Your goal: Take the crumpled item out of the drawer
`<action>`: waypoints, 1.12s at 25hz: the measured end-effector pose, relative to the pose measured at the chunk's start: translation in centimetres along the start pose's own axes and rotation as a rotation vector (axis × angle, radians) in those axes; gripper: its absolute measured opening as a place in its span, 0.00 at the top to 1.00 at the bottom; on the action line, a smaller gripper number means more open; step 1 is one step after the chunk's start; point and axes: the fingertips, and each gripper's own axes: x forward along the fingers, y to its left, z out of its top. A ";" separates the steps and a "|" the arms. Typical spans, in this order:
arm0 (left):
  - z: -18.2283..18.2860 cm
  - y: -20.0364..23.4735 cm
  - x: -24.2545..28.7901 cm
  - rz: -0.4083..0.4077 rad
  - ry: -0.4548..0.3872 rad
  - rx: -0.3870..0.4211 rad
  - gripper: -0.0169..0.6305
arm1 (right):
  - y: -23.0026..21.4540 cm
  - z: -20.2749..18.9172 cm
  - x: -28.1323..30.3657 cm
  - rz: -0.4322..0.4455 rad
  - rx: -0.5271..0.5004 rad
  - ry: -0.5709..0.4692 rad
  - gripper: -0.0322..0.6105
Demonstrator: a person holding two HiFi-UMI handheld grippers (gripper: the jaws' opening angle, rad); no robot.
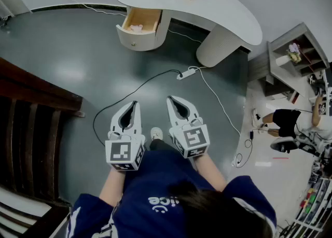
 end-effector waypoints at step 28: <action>1.3 3.1 5.1 -0.042 0.025 0.076 0.97 | -2.3 -0.7 5.5 -0.037 0.081 0.003 0.94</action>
